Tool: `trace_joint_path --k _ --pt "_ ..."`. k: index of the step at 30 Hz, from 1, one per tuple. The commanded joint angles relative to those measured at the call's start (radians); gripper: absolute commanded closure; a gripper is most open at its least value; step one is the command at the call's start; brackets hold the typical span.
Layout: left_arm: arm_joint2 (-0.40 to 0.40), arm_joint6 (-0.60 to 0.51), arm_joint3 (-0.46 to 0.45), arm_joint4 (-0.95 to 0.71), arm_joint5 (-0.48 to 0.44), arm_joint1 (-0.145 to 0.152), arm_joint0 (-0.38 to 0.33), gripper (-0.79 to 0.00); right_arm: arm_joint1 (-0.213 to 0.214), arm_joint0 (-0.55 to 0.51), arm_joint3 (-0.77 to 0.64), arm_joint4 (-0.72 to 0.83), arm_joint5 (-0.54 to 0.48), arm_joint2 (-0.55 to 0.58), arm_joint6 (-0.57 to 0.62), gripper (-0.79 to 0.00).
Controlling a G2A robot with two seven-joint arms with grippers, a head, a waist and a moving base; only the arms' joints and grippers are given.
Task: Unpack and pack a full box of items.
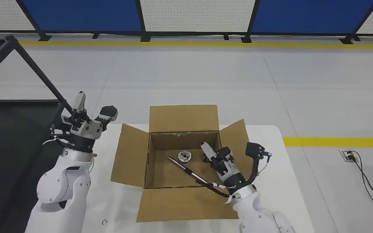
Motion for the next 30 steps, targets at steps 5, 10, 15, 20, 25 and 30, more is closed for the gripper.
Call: trace_joint_path --k 5,10,15,20,25,30 --pt "-0.059 -0.008 -0.024 -0.039 0.044 0.006 0.046 -0.785 -0.008 0.185 0.096 -0.143 0.074 -0.109 0.247 -0.785" --pt "-0.1 0.028 -0.033 -0.04 0.079 0.01 0.078 -0.785 -0.028 0.346 0.246 -0.17 0.125 -0.183 0.397 -0.785" --pt "-0.116 0.032 -0.04 -0.047 0.106 0.012 0.094 -0.785 -0.045 0.437 0.358 -0.203 0.177 -0.231 0.443 -0.785" --pt "-0.116 0.032 -0.04 -0.047 0.106 0.012 0.094 -0.785 -0.045 0.437 0.358 -0.203 0.177 -0.231 0.443 -0.785" --pt "-0.116 0.032 -0.04 -0.047 0.106 0.012 0.094 -0.785 -0.045 0.437 0.358 -0.203 0.177 -0.231 0.443 -0.785" --pt "-0.112 0.035 -0.048 -0.047 0.109 0.011 0.102 -0.785 -0.045 0.427 0.381 -0.226 0.181 -0.232 0.419 -0.785"
